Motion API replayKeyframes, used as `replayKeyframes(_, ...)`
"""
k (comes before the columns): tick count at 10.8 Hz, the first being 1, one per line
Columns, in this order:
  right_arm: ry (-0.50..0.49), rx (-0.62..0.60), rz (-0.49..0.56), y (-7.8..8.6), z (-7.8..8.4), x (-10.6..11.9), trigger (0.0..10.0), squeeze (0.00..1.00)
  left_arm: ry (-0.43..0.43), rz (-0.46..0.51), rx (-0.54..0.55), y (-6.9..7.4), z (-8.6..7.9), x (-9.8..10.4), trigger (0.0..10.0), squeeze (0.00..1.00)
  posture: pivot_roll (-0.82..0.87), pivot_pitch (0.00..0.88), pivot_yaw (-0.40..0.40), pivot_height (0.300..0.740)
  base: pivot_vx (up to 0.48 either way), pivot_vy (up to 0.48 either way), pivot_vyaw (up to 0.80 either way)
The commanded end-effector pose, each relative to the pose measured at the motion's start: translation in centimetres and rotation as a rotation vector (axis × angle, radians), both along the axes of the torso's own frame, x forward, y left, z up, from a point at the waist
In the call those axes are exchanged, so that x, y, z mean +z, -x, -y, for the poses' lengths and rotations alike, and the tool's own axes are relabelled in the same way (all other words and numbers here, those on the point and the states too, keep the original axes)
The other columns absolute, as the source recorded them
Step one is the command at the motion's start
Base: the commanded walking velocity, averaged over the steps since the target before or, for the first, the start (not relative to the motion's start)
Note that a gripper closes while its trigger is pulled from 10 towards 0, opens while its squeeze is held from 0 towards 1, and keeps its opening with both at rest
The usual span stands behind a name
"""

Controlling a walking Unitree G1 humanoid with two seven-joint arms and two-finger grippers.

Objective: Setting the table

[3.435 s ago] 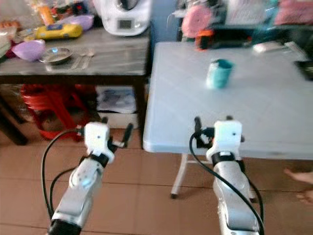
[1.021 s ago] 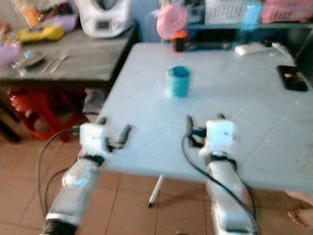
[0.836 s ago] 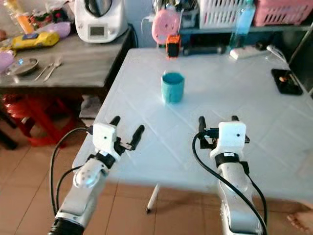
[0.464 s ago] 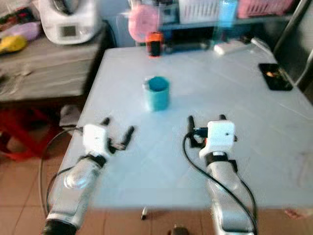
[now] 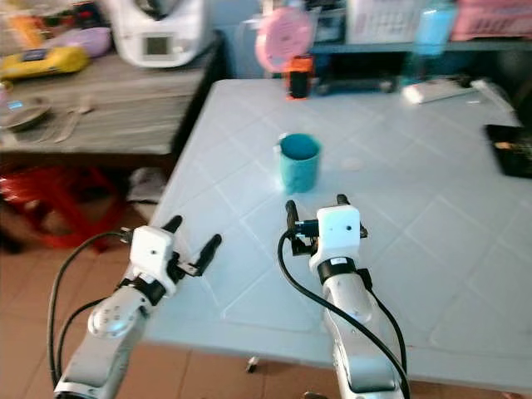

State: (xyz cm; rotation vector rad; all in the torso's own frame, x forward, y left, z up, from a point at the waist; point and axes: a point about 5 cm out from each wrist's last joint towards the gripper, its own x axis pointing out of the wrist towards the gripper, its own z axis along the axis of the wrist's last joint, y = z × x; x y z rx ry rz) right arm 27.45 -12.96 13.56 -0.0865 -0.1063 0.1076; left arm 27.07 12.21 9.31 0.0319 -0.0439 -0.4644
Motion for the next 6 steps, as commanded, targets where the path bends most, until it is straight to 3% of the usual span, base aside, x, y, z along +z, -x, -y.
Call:
replayKeyframes(1, -0.004, 0.01, 0.011, -0.3, -0.5, 0.1, 10.0, 0.0, 0.005, 0.007, -0.02, 0.2, -0.3, 0.4, 10.0, 0.0, -0.1, 0.139, 0.1, 0.74, 0.0, 0.0, 0.0)
replayKeyframes(6, -0.014, 0.03, 0.044, -2.9, -3.0, 0.9, 10.0, 0.0, 0.021, -0.034, -0.201, 1.9, 0.4, 0.2, 10.0, 0.0, -0.08, 0.153, 0.1, 0.74, 0.0, 0.0, 0.0)
